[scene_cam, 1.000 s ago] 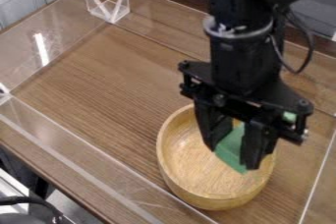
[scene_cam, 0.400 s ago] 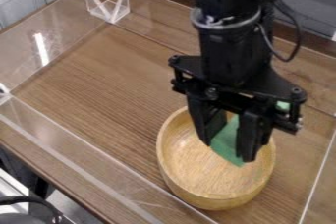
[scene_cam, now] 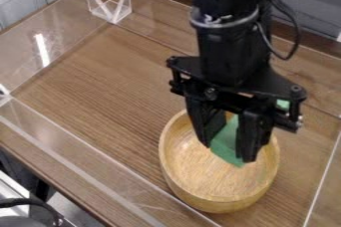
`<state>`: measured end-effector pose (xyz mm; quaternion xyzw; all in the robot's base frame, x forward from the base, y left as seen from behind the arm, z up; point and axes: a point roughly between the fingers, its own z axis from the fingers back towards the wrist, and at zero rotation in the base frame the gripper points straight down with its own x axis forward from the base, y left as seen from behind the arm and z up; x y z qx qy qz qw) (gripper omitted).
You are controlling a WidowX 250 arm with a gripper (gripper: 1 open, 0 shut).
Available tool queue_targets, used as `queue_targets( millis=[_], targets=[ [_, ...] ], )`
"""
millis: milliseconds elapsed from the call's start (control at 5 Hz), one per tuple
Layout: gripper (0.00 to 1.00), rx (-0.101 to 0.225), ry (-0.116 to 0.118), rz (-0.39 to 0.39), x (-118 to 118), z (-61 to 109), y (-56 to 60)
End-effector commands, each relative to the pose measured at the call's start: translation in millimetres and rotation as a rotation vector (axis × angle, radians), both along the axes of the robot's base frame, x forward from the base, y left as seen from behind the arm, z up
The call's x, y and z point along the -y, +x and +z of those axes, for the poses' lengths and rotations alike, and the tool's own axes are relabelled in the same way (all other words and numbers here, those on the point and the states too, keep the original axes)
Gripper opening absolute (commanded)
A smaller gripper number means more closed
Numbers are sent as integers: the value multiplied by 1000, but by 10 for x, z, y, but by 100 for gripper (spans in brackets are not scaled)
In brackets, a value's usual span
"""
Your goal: Put the green block in the brown bowl
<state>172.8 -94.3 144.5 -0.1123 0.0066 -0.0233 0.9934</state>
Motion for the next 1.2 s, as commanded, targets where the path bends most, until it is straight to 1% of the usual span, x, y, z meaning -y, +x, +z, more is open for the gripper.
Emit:
queue_targets(
  millis=[0, 600, 1000],
  targets=[
    [0, 36, -20, 17, -14, 102, 60],
    [0, 30, -21, 26, -55, -15, 49],
    [0, 22, -15, 35, -88, -204, 61]
  ],
)
